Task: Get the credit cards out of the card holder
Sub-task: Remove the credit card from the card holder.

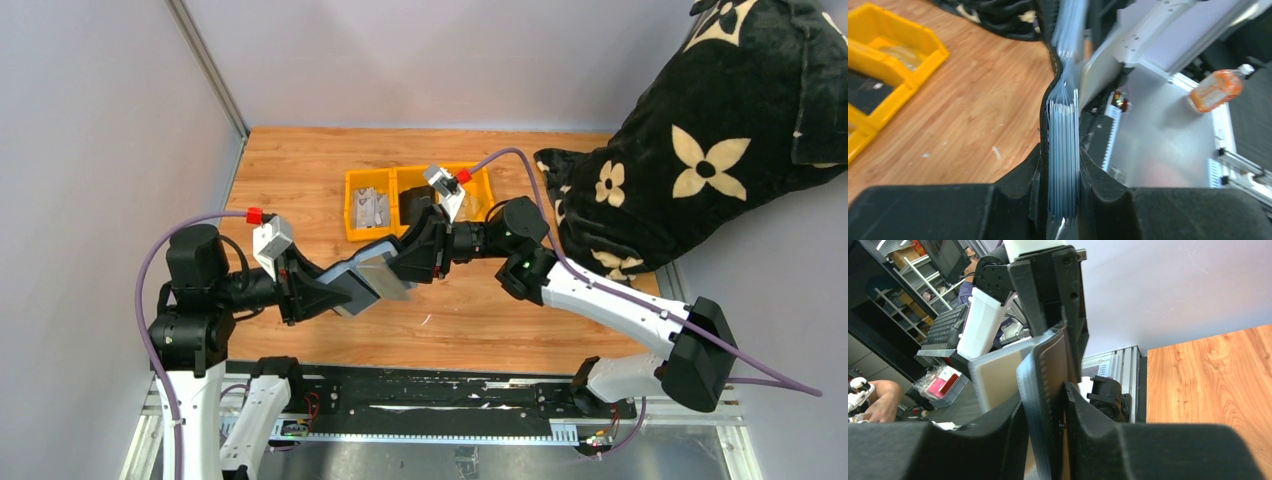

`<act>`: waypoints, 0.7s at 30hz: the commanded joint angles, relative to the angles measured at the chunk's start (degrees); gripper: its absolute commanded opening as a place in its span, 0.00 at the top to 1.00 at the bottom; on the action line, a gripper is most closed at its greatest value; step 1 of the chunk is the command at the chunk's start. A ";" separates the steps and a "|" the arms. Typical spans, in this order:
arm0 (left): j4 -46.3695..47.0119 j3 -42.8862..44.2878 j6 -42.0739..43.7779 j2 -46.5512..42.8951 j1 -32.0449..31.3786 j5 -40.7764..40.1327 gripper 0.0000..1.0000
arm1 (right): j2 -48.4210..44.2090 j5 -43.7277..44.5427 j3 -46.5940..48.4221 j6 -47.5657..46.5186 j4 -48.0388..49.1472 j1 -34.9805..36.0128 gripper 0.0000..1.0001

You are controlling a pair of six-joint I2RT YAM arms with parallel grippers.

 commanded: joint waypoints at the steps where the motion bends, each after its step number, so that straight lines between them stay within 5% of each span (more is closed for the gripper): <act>1: 0.46 1.76 0.71 0.23 0.13 -6.62 0.97 | -1.35 -1.33 0.93 2.02 2.77 -2.34 0.60; 7: -0.30 0.66 4.52 -0.28 0.08 -19.45 1.00 | 0.68 -6.31 0.48 9.82 9.13 -9.15 0.28; 13: -0.50 0.04 6.02 -0.06 0.10 -25.30 1.00 | 1.98 -8.94 1.83 3.70 5.99 -8.80 0.25; 17: -1.13 1.26 10.69 0.67 0.08 -36.07 1.00 | 1.49 -1.32 2.09 -12.12 -8.42 -8.37 0.24; 21: -1.75 0.82 26.99 1.05 0.10 -53.69 1.00 | -0.17 18.93 1.86 -25.58 -20.55 -5.70 0.23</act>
